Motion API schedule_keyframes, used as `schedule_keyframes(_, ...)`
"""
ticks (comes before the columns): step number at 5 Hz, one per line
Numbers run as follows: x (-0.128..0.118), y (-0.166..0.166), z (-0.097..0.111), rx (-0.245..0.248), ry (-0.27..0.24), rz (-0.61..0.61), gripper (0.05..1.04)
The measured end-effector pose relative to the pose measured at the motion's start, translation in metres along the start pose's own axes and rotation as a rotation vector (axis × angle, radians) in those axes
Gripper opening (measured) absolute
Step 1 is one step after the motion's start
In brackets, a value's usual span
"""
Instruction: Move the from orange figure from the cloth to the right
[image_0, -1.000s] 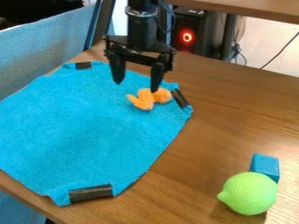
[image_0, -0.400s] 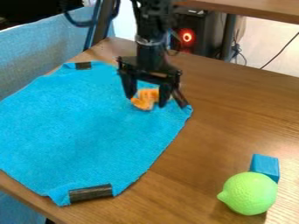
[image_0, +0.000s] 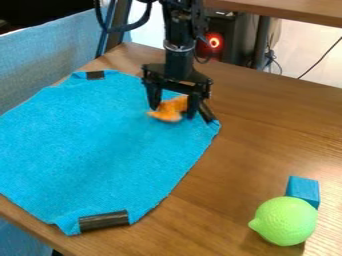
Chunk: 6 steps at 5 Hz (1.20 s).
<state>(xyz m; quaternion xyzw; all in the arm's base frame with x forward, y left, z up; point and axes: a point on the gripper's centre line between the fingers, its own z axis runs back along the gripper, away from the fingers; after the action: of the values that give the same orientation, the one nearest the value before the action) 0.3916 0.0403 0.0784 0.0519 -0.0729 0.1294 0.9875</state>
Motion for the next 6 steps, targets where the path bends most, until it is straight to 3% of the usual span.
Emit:
schedule_keyframes(1,0.002,0.008,-0.001,0.006,0.017,0.005,0.843)
schedule_keyframes(3,0.001,0.008,-0.001,-0.019,0.029,-0.014,0.843)
schedule_keyframes(4,-0.004,0.001,0.008,-0.044,0.046,0.004,0.843)
schedule_keyframes(5,0.003,-0.033,0.035,-0.060,-0.031,0.012,0.843)
schedule_keyframes(6,-0.001,-0.074,0.048,-0.036,-0.088,0.003,0.843)
